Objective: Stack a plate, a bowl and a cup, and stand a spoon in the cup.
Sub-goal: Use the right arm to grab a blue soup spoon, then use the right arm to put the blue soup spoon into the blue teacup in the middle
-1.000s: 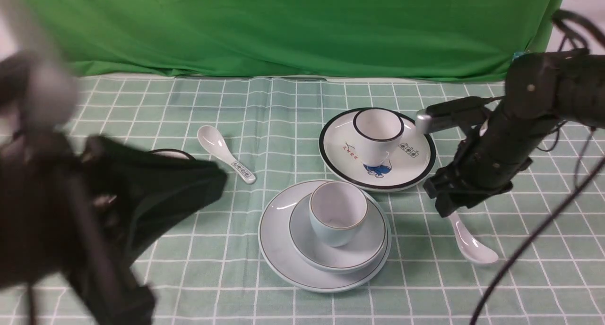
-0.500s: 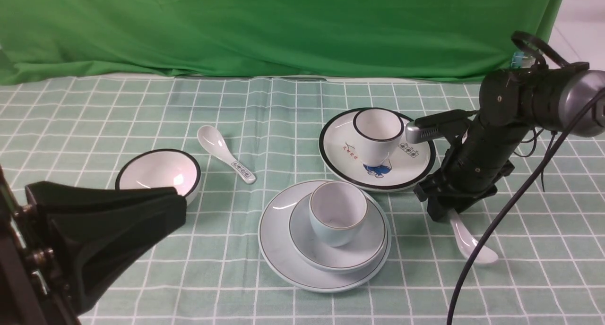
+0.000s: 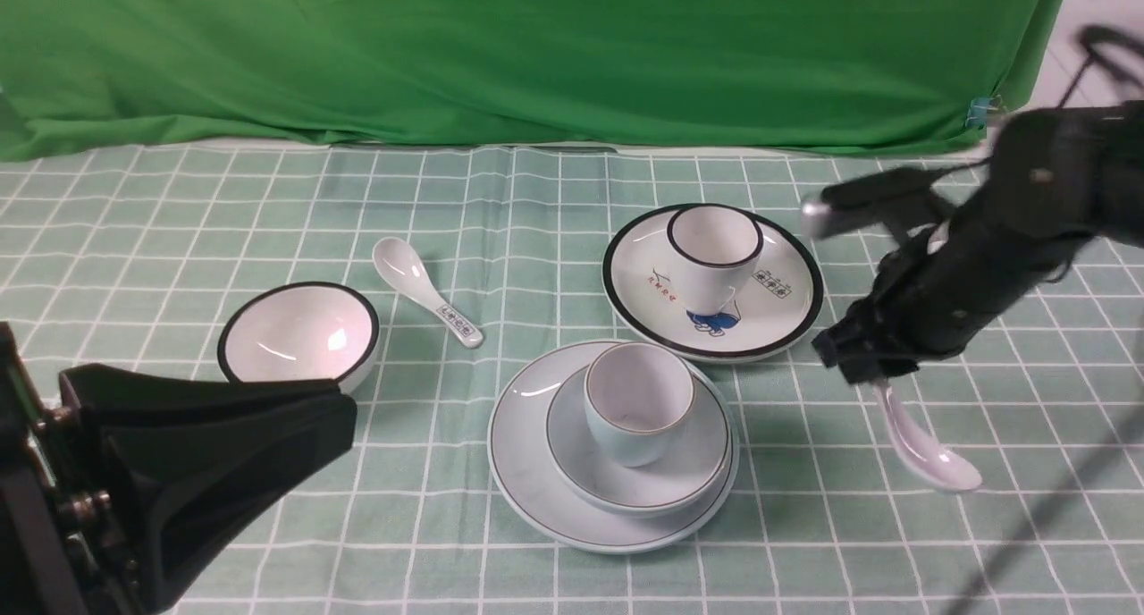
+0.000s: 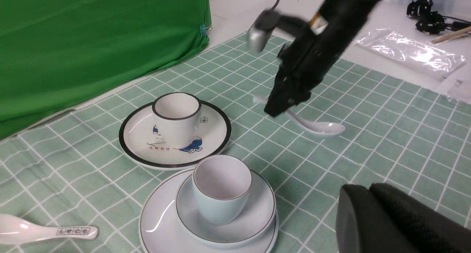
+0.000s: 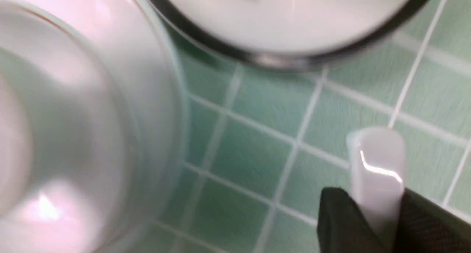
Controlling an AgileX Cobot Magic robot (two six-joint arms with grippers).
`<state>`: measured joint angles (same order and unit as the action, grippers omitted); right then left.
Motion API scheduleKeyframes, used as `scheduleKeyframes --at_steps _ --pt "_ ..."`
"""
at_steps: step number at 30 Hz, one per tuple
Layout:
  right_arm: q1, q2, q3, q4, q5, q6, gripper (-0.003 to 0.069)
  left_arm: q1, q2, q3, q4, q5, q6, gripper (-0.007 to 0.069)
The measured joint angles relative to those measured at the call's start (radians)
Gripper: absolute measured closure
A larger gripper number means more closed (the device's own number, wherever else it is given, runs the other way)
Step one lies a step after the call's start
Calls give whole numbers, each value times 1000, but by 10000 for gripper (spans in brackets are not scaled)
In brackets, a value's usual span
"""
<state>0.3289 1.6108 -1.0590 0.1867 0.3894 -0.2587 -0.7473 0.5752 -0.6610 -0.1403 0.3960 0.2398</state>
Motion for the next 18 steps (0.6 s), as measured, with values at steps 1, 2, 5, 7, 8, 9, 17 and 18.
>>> scheduleKeyframes --at_steps 1,2,5,7,8,9,17,18 --pt "18 -54 45 18 -94 -3 487 0 0 0 0 0 3 615" --pt "42 -103 120 39 -196 -3 487 0 0 0 1 0 4 615" --pt "163 -218 318 75 -605 14 487 0 0 0 4 0 24 615" --pt "244 -234 404 80 -859 50 487 0 0 0 4 0 32 615" --pt "277 -231 426 78 -926 69 487 0 0 0 4 0 36 615" --pt "308 -225 450 71 -1009 87 487 0 0 0 4 0 40 615" --pt "413 -22 444 -28 -1455 189 487 0 0 0 4 3 42 615" --pt "412 1 429 -33 -1469 196 487 0 0 0 4 5 42 615"
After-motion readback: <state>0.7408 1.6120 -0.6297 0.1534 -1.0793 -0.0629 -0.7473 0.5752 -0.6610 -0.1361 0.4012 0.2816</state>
